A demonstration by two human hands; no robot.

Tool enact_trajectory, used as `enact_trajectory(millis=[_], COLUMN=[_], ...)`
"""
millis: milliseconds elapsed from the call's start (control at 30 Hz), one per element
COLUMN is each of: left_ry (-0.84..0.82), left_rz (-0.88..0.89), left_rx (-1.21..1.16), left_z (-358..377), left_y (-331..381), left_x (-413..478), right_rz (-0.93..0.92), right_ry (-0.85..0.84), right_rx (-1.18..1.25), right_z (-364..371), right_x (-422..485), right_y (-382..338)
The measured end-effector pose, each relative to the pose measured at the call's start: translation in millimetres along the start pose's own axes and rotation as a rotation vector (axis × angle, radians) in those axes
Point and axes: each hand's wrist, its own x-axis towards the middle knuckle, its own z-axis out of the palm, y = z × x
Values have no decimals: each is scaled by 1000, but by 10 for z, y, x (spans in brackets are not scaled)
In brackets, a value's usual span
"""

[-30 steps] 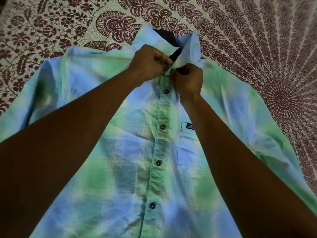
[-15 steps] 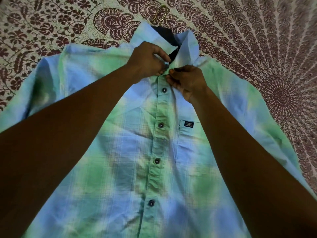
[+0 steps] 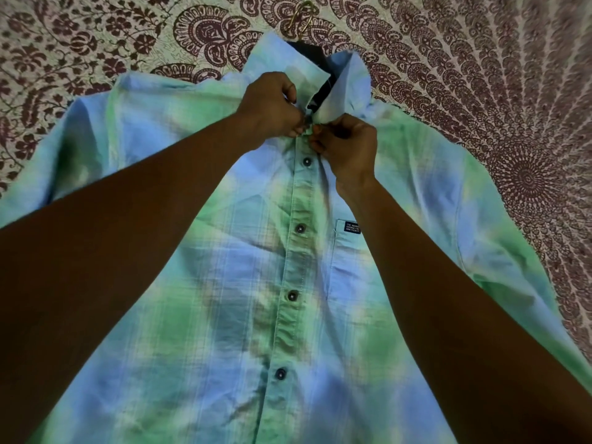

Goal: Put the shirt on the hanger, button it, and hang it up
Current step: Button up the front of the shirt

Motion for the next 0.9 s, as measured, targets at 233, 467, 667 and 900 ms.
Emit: enact_trajectory(millis=[233, 467, 667, 900], left_ry=[-45, -106, -69, -5], left_rz=[144, 161, 84, 135], left_rx=[201, 258, 201, 157], left_z=[-8, -53, 0, 0], left_y=[55, 15, 101, -17], left_x=[-73, -13, -43, -42], right_rz=[174, 139, -24, -131], right_ry=[-102, -98, 33, 70], right_rx=[48, -42, -398, -456], right_z=[-69, -29, 68, 120], right_x=[-16, 1, 11, -132], right_y=[-188, -191, -101, -116])
